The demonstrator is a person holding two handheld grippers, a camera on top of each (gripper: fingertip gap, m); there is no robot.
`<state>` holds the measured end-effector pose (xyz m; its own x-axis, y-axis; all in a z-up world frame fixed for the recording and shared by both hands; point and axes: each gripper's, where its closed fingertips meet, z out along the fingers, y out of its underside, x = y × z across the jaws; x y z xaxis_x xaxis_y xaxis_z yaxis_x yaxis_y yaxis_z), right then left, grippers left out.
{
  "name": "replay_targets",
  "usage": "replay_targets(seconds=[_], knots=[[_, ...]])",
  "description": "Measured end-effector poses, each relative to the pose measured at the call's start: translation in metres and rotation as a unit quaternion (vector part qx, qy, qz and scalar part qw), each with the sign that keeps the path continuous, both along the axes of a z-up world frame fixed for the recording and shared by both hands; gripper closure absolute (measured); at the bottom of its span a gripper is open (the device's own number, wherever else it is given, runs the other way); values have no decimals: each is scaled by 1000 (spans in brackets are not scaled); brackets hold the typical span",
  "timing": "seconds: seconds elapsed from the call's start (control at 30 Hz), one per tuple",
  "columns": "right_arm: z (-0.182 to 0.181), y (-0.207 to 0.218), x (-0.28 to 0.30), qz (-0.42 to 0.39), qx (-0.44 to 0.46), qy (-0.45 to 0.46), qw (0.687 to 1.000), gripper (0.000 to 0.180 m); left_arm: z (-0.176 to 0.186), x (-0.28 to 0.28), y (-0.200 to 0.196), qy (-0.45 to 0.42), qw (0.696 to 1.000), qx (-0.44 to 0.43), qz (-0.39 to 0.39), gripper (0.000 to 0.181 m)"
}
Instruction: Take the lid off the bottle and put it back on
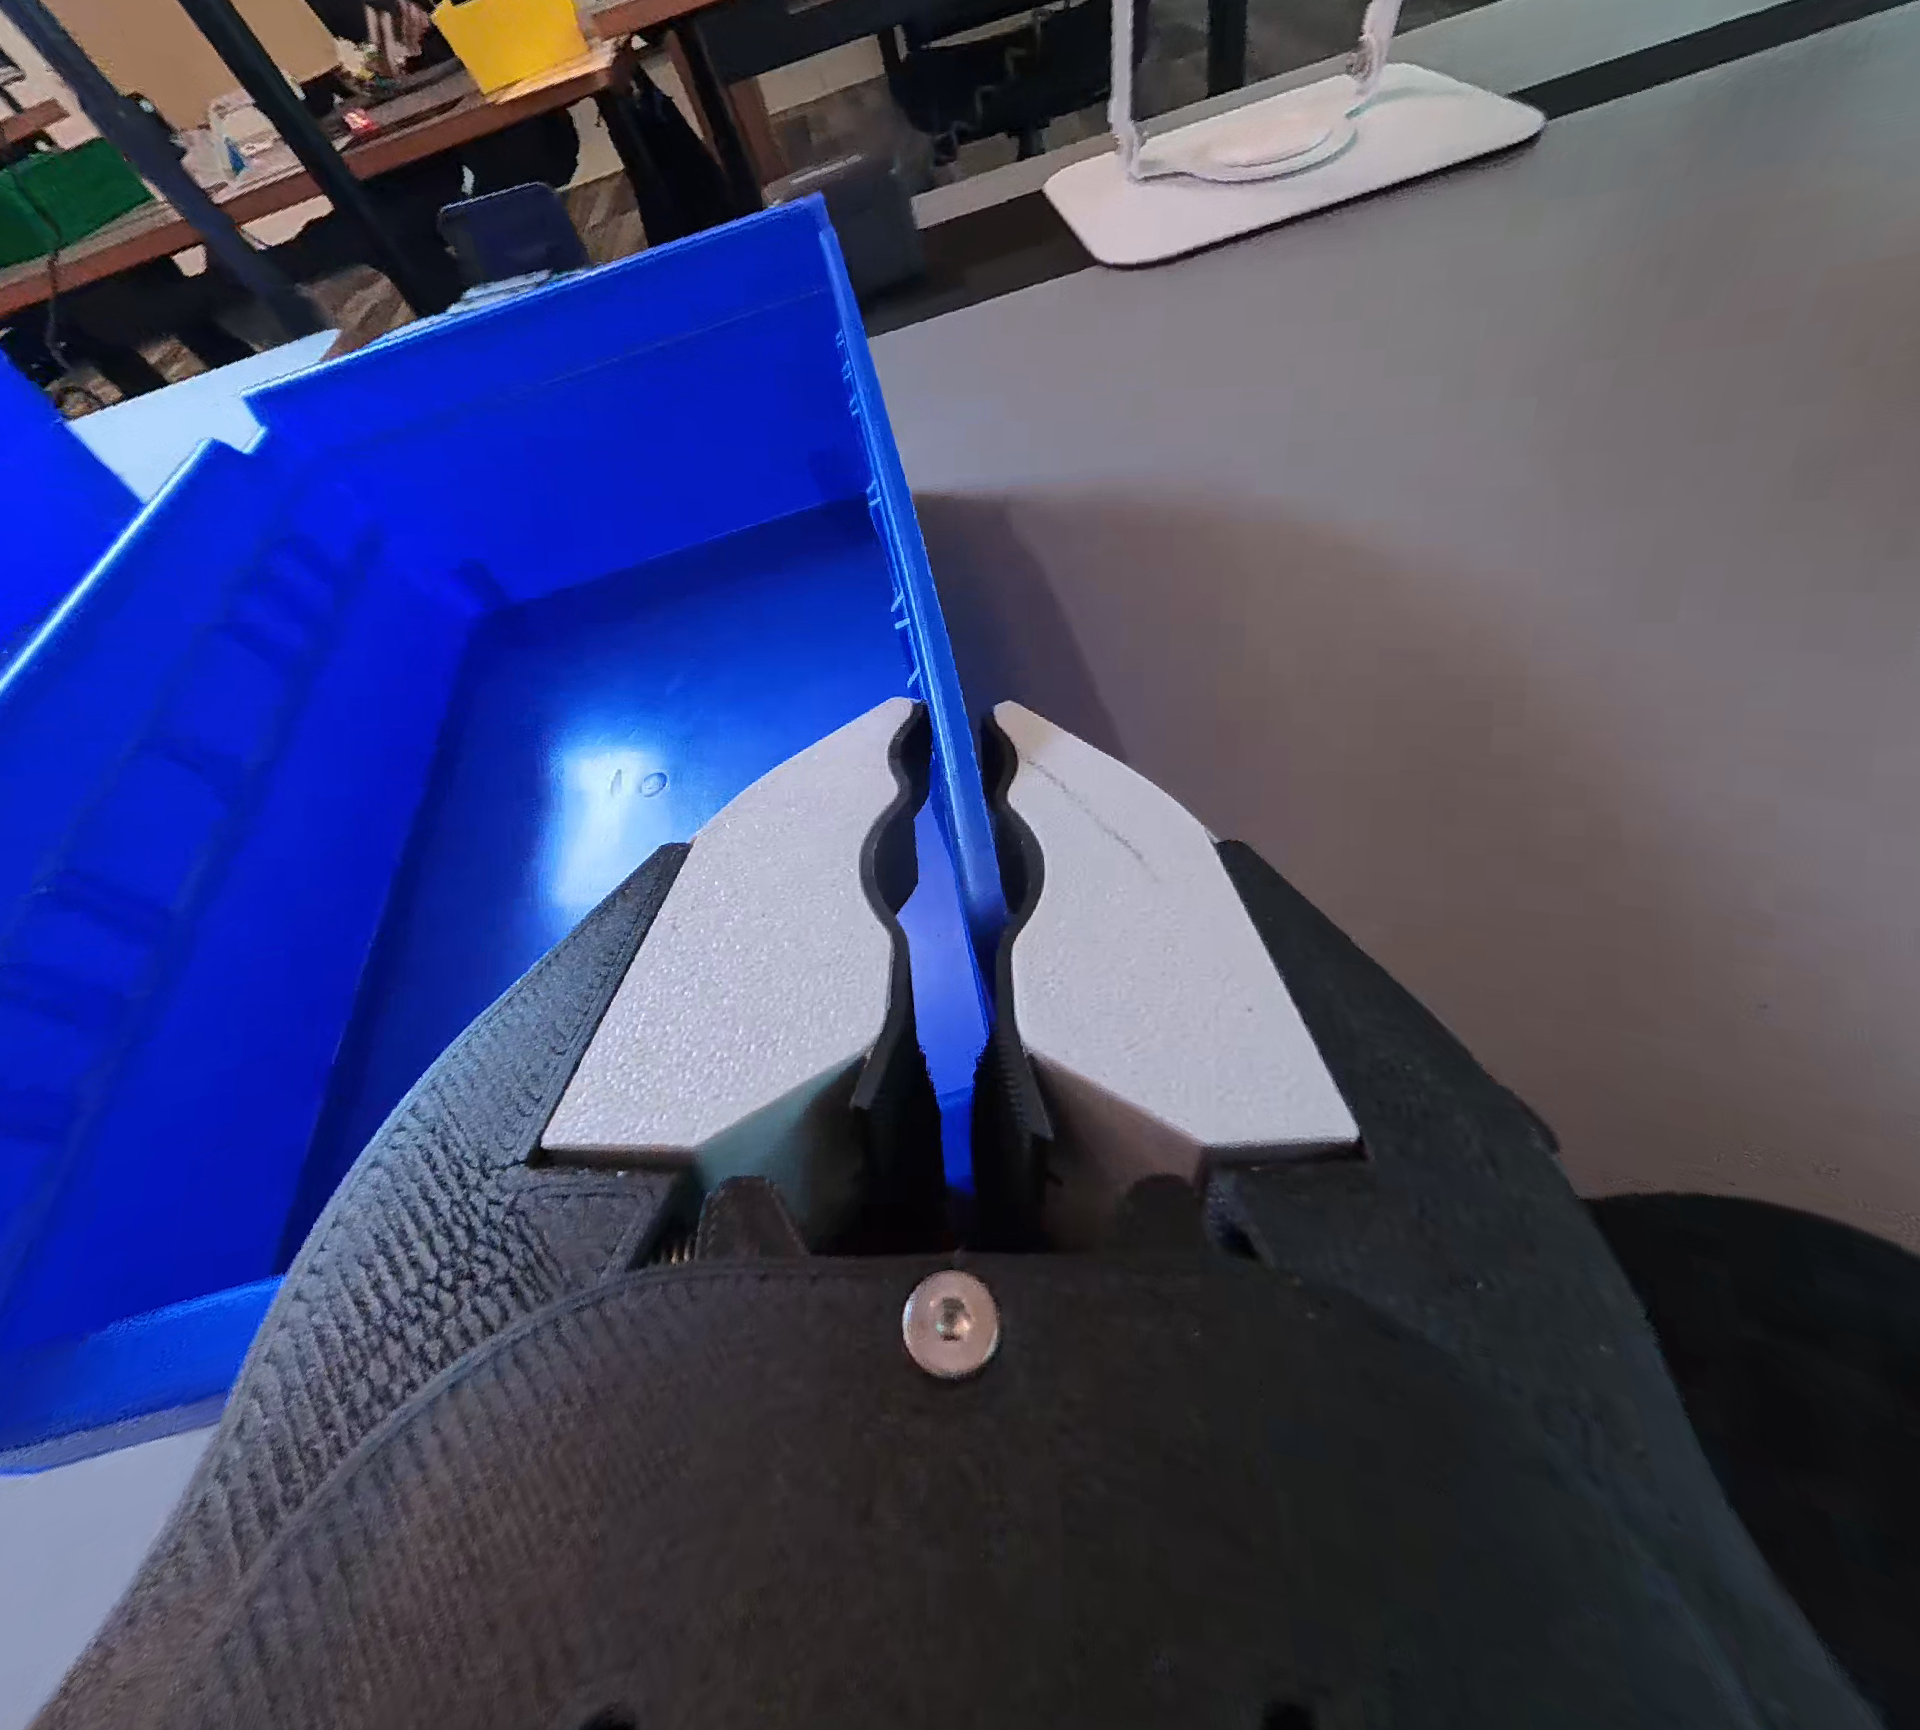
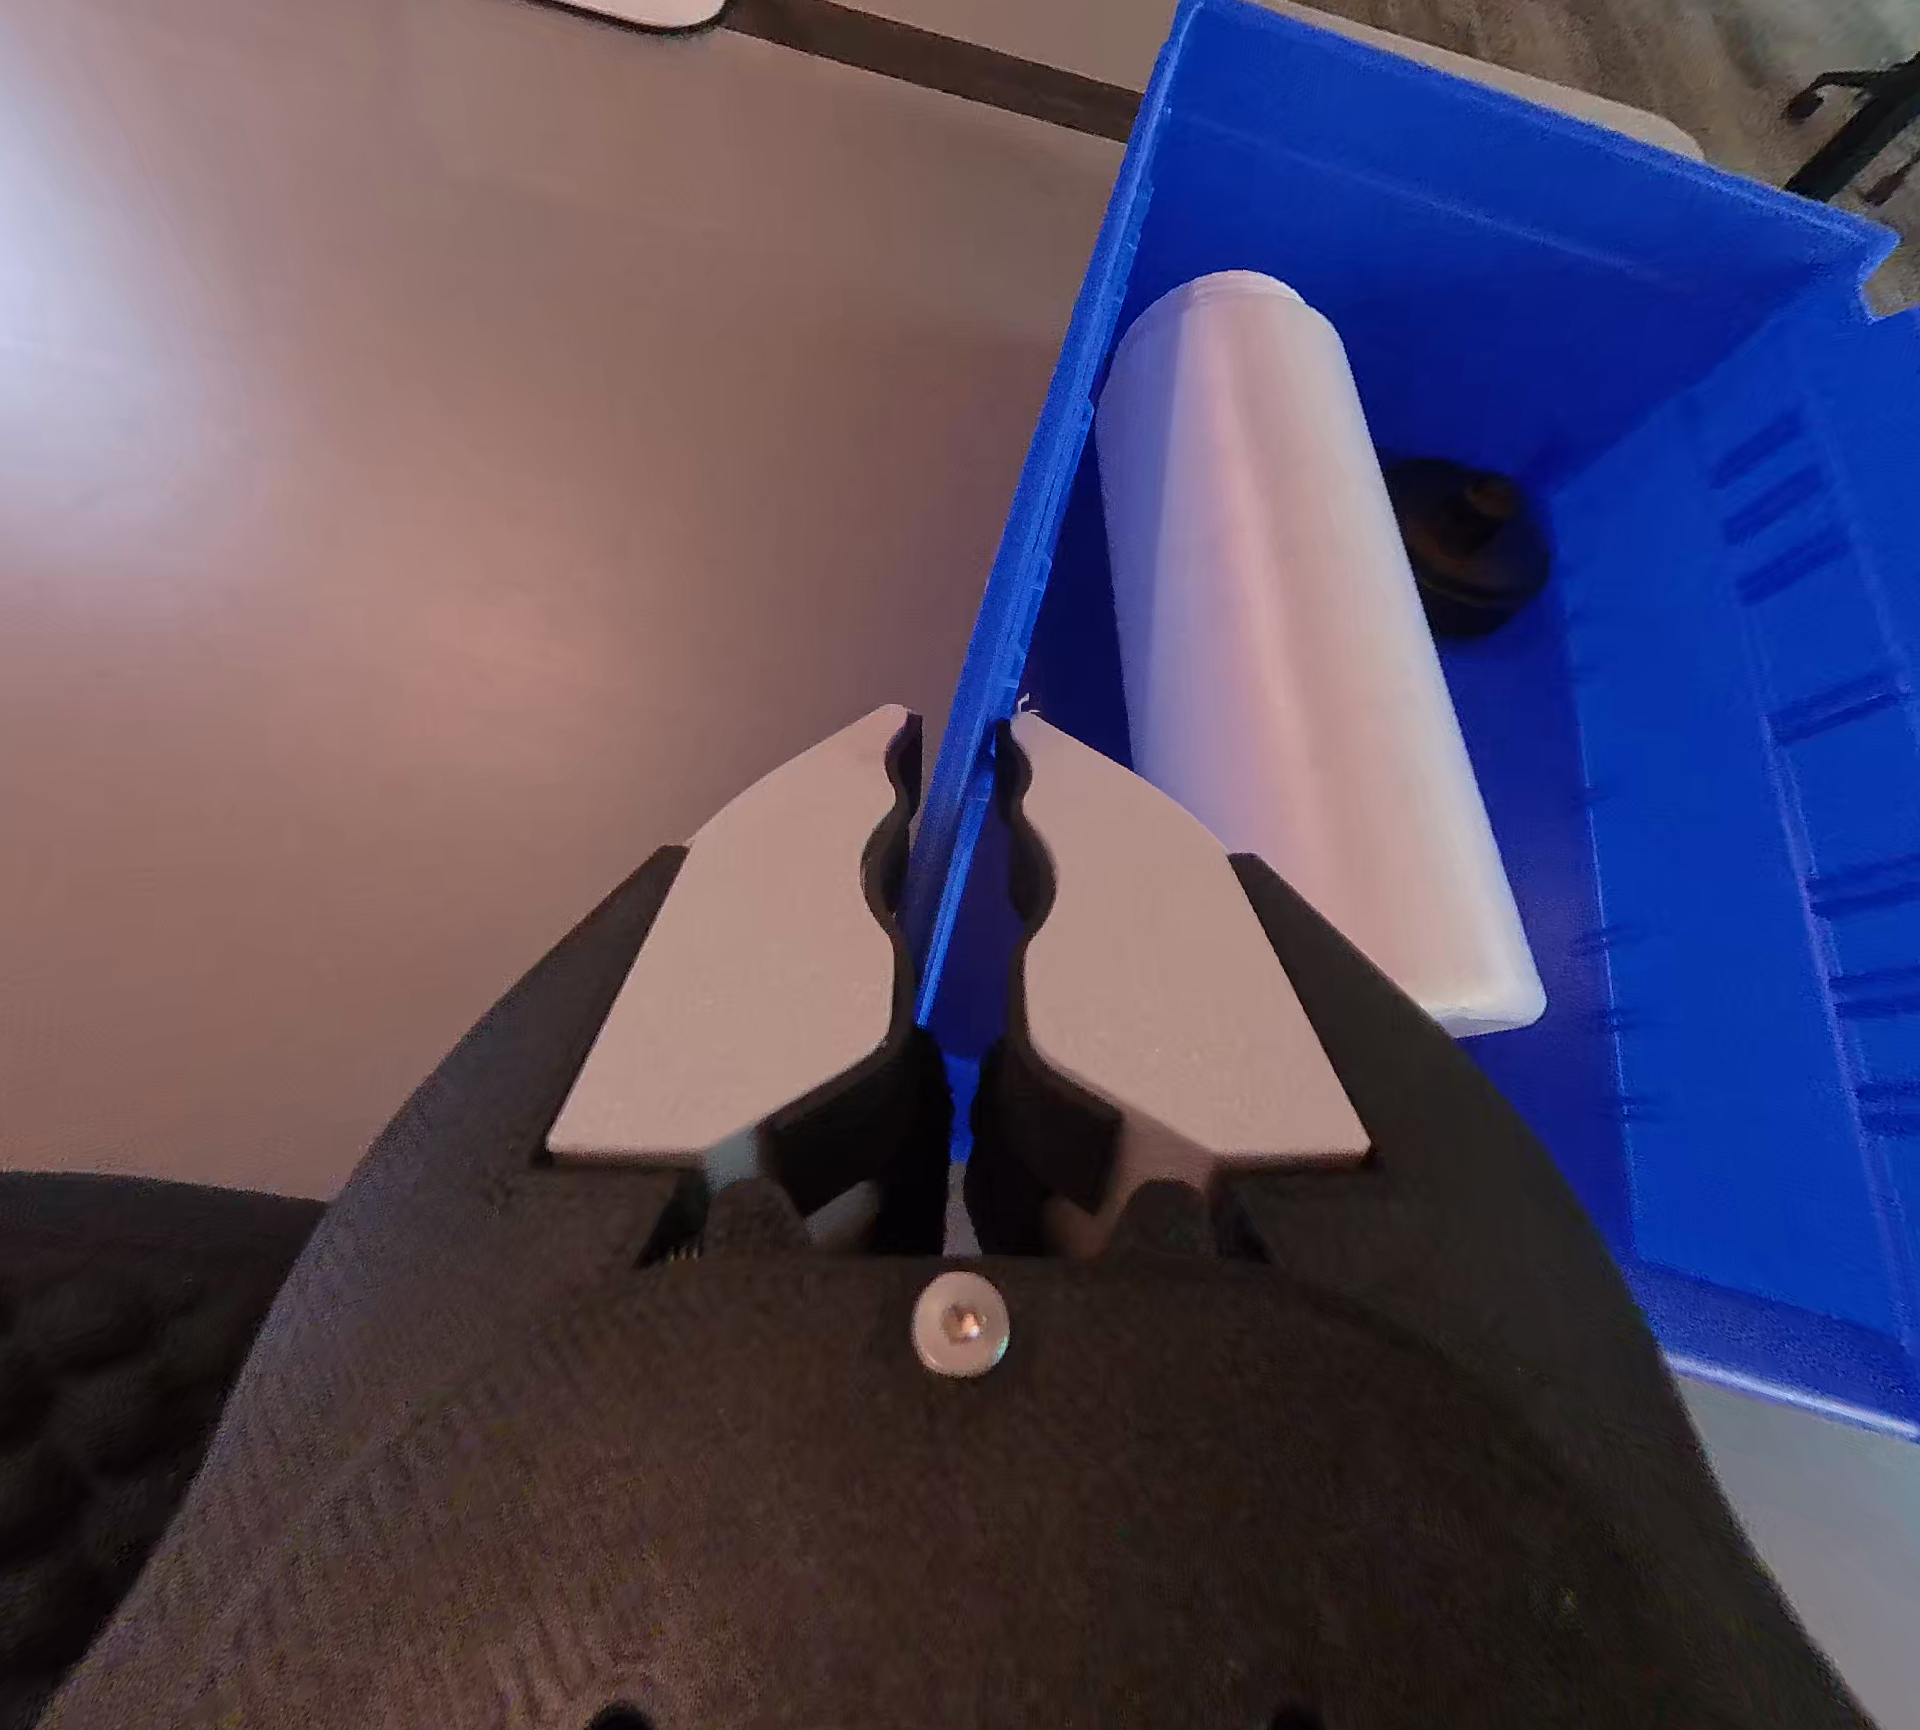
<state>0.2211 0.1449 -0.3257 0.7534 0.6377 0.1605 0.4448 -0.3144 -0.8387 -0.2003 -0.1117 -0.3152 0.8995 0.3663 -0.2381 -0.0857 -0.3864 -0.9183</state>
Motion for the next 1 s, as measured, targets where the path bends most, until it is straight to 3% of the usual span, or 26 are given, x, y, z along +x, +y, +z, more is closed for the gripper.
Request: replay_targets(seconds=[0.47,1.0], knots=[[0,-25,-59,63,-3,2,998,152,-1,65,62,-15,995,-8,-97,167],[0,-86,-152,200,4,8,980,143,-2,117,94,-35,985,5,-168,157]])
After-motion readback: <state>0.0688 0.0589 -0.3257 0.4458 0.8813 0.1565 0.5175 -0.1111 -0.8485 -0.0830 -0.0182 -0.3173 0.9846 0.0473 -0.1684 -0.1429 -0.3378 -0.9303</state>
